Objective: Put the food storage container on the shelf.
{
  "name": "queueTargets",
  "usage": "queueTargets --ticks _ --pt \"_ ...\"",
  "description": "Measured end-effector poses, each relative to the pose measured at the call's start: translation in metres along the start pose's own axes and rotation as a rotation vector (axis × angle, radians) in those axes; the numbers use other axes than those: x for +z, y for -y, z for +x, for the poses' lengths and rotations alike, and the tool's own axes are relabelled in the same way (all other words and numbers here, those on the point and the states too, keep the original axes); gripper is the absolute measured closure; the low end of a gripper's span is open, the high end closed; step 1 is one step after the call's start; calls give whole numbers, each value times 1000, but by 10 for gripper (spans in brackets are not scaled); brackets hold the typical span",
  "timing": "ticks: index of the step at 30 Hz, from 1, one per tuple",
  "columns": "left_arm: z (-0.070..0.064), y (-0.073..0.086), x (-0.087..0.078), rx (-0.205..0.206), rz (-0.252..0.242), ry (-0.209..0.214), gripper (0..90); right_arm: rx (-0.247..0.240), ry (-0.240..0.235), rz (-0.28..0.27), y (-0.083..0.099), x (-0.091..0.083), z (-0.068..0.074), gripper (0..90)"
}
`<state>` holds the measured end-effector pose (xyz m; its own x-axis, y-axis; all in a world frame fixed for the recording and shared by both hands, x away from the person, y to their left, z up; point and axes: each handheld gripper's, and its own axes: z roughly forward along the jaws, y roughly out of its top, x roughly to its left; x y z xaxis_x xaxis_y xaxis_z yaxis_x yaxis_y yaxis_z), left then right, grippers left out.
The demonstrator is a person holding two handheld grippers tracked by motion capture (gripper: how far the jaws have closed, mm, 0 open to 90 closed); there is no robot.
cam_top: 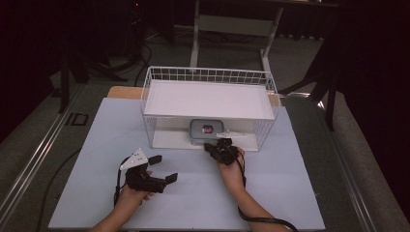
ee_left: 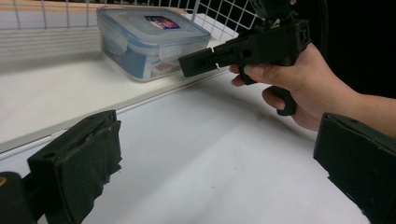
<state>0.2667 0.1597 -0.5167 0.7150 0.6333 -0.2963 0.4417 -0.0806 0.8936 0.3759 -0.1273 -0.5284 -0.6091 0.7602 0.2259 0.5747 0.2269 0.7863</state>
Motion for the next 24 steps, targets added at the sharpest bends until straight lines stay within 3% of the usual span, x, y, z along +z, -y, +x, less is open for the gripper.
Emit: queueTargets --ticks 5,10,24 --pt "-1 0 0 35 -2 -17 17 24 14 -2 -6 6 -3 899" --pt "0 3 2 28 4 -9 18 30 24 -15 -11 10 -9 899" --pt "0 4 2 22 10 -7 17 122 37 -25 -23 21 -18 900"
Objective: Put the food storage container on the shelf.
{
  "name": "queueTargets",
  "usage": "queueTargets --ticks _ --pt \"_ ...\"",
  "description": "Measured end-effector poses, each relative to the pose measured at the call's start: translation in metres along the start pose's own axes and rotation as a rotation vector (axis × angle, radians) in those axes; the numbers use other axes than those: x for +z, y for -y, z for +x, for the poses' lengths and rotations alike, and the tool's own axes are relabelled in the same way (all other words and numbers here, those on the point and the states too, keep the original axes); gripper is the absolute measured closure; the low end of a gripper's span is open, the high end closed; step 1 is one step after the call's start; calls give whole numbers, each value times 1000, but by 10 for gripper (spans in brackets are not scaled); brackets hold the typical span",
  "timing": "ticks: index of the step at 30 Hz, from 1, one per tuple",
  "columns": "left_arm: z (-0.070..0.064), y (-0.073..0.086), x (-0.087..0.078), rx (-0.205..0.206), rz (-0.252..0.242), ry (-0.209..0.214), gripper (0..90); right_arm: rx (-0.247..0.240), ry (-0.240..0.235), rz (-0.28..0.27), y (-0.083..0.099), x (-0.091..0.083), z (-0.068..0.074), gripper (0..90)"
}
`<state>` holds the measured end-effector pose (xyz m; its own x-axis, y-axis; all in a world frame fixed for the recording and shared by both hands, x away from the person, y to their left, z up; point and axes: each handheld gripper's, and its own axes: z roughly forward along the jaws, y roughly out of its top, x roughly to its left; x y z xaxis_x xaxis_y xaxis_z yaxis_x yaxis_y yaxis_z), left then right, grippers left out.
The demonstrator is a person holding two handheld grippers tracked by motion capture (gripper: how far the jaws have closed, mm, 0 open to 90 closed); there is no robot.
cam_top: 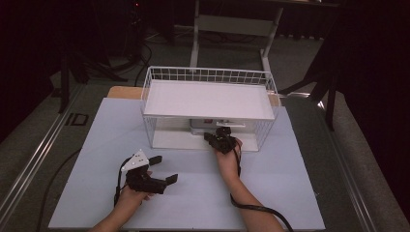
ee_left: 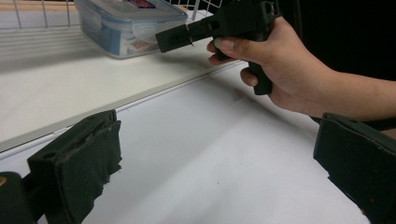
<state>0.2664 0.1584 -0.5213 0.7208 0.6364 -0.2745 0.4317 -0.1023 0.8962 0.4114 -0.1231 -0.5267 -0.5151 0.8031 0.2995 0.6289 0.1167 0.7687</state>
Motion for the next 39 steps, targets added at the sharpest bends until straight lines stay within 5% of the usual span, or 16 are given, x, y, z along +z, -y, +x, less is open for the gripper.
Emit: queueTargets --ticks 10,12,20,21,23,26,30,33,39 --pt "-1 0 0 2 -2 0 17 11 -3 31 -4 2 0 900" --pt "-1 0 0 2 -1 0 17 -45 15 11 -4 5 -1 900" --pt "-2 -1 0 12 -5 1 17 -45 -3 28 3 -4 6 871" --pt "-3 -1 0 21 -5 5 18 -94 -9 2 6 -7 6 839" --pt "-3 -1 0 22 -6 11 17 -102 -16 -6 8 -10 8 807" --pt "-5 -1 1 28 -14 29 18 -127 -41 -23 12 -24 15 573" --pt "-8 -4 1 36 -27 47 18 -145 -64 -63 17 -40 19 392" --pt "-12 -8 1 53 -33 60 17 -177 -70 -70 20 -49 23 313" --pt "-16 -12 1 80 -13 48 18 -158 -109 -105 24 -64 23 219"
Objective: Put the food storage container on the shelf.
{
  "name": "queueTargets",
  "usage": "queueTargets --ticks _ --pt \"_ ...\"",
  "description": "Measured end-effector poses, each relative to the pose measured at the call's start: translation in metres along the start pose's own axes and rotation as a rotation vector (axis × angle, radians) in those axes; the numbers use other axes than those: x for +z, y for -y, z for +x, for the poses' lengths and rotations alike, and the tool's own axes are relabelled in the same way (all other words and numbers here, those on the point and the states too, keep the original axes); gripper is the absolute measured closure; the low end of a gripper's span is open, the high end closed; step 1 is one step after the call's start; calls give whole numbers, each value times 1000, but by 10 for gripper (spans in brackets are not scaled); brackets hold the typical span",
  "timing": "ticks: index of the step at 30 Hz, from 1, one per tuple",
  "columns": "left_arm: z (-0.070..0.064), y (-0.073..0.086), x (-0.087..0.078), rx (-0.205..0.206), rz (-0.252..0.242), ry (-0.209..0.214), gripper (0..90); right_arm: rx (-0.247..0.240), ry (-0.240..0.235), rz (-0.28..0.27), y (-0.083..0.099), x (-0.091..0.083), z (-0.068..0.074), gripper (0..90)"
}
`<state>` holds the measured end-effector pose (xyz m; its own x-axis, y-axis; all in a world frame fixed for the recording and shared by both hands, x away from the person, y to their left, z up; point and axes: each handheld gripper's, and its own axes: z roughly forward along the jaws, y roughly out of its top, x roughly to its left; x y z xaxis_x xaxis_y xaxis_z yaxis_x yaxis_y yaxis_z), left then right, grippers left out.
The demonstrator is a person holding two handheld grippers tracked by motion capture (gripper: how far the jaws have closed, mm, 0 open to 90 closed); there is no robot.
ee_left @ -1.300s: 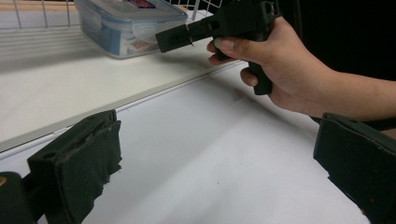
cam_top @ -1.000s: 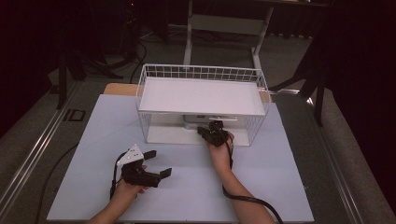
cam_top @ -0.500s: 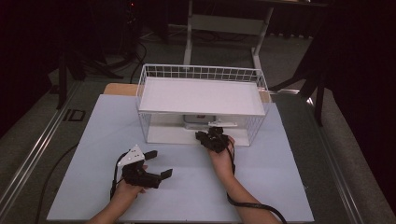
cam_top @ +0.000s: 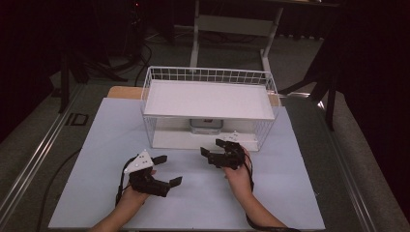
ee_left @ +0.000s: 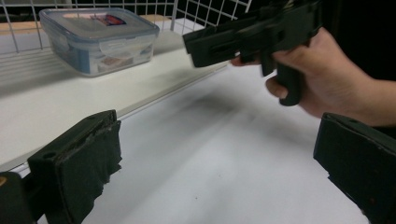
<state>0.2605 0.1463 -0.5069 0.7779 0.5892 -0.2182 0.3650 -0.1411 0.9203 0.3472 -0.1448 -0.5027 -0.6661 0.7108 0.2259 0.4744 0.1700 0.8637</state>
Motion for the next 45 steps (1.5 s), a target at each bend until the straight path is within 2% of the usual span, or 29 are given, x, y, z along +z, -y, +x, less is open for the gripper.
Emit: queueTargets --ticks 3,7,11,14,16,23,28,33,34,39,45 --pt "-2 -6 -2 12 -1 4 17 -25 11 3 1 -8 2 186" --pt "-4 -14 -6 20 -11 17 17 -27 -7 -18 -2 -24 2 177" --pt "-5 -17 -7 28 -9 22 17 -43 7 -13 -3 -37 2 168" --pt "-6 -17 -9 24 -14 34 17 -42 -2 -21 -2 -42 2 168" --pt "-7 -17 -10 22 -13 38 18 -53 8 -22 0 -47 3 168" --pt "-6 -14 -16 23 -14 46 18 -75 -8 -33 12 -61 5 171" --pt "-6 -11 -26 31 -12 31 17 -100 -21 -38 17 -75 6 174" --pt "-7 -9 -34 40 -12 24 17 -103 -35 -41 20 -87 6 174" --pt "-8 -9 -36 39 -9 21 17 -114 -27 -40 21 -90 6 174" --pt "-7 -7 -47 27 -20 10 17 -97 -40 -42 27 -103 4 174" --pt "-4 -2 -57 18 -18 -12 17 -119 -46 -32 35 -118 1 174"
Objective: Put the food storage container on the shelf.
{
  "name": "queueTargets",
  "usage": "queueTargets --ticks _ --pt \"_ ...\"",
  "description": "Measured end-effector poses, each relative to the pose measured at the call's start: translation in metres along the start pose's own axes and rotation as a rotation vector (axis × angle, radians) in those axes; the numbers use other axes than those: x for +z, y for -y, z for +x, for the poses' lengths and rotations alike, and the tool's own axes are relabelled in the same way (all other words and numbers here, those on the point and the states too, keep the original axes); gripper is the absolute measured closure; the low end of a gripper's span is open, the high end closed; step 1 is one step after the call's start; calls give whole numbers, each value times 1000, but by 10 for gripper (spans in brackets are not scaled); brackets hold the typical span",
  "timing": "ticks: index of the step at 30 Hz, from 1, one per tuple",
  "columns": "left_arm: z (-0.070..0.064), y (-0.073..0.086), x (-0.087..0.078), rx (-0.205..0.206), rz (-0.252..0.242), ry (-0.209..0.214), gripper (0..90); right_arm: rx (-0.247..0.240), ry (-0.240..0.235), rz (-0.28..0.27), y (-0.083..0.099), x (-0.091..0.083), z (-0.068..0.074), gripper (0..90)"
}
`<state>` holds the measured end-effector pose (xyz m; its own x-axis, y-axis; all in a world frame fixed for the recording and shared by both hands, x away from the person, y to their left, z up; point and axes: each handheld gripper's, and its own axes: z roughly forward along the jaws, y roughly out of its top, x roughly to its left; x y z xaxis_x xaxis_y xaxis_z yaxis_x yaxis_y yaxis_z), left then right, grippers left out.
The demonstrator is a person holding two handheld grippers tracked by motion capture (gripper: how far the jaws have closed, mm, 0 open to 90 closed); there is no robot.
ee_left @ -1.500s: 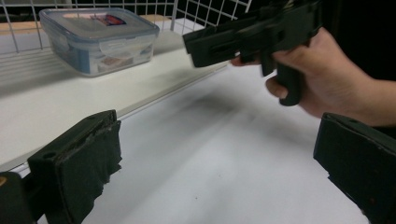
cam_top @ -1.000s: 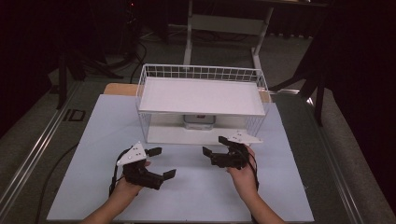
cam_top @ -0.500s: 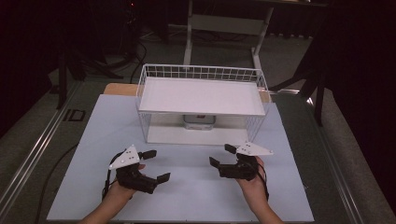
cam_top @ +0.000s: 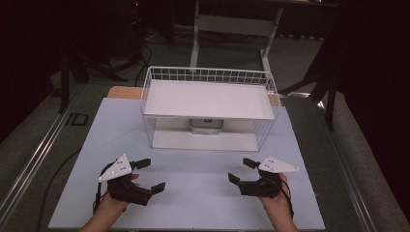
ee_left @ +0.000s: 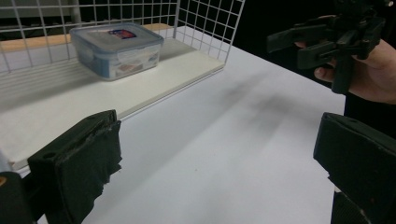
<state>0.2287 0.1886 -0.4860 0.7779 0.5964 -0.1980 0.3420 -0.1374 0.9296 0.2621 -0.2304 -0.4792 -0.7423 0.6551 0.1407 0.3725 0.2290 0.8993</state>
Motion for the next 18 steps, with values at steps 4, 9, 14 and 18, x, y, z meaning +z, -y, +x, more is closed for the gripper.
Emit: queueTargets --ticks 4,9,14,18 --pt "0 4 -4 -5 7 -6 18 18 3 -8 4 -12 -4 174" --pt "1 10 -9 -2 16 -7 18 4 6 12 12 -27 -8 174" --pt "2 13 -12 15 15 -23 17 -4 27 10 18 -38 -12 174" --pt "2 16 -12 28 5 -37 17 -6 30 10 23 -41 -13 174"
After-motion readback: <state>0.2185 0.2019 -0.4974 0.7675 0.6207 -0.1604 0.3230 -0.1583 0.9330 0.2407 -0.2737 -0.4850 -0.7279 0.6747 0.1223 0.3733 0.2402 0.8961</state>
